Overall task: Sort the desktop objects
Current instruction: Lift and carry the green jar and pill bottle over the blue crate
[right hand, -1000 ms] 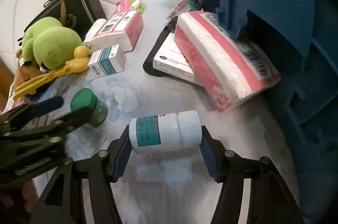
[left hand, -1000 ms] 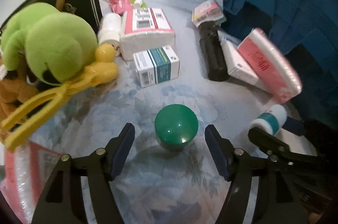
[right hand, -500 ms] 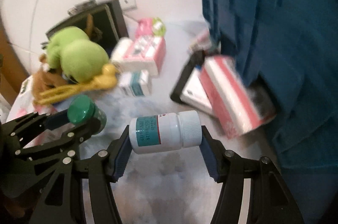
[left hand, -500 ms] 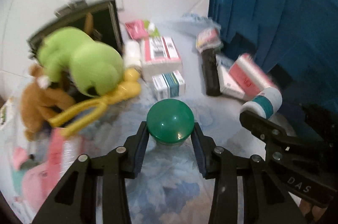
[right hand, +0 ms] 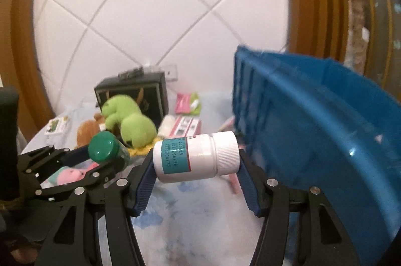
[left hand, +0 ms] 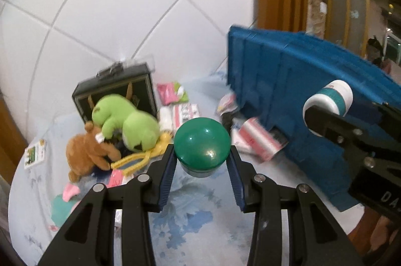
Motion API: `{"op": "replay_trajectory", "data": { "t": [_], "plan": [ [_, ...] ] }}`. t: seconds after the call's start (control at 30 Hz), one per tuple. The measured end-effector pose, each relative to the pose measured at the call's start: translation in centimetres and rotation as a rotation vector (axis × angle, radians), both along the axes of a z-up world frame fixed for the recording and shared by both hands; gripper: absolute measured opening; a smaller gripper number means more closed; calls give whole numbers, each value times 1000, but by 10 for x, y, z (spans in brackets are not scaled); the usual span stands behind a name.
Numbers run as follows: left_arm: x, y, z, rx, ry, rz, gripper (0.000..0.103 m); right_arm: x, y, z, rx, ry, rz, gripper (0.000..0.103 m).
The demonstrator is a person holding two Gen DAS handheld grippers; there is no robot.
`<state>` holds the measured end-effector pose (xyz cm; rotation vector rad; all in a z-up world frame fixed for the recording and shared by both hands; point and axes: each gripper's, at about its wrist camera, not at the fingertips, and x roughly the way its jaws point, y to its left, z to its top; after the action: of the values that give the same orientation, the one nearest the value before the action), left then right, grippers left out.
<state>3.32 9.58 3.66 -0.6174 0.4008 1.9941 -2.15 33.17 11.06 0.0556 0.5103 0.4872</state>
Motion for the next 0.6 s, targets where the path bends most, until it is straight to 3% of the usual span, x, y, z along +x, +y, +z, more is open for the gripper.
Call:
{"op": "replay_trajectory", "data": {
  "t": [0.27, 0.6],
  "plan": [
    [53, 23, 64, 70, 44, -96, 40, -19, -72, 56, 7, -44, -82, 60],
    [145, 102, 124, 96, 80, -260, 40, 2, -205, 87, -17, -36, -225, 60]
  ]
}}
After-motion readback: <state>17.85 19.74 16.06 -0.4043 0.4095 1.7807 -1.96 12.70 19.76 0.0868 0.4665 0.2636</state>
